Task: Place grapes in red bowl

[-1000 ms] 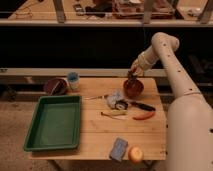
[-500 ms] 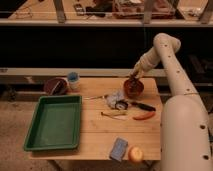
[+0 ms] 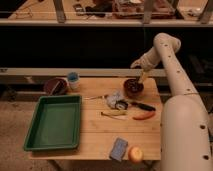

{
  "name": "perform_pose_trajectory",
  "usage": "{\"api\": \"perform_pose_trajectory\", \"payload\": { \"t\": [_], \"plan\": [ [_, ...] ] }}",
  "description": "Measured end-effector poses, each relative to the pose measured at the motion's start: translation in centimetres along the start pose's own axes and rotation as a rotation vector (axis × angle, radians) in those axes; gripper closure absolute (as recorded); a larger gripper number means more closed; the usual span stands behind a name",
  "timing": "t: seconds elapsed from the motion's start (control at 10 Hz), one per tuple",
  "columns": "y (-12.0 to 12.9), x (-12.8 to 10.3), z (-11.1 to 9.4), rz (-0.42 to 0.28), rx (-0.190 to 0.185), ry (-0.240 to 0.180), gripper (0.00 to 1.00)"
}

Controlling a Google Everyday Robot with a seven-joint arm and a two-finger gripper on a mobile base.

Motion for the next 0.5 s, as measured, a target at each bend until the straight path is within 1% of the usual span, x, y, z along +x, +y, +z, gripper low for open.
{"api": "perform_pose_trajectory", "payload": {
  "t": [0.5],
  "plan": [
    [0.01,0.03,-0.02,0.0,0.0,0.0,0.27]
  ]
}}
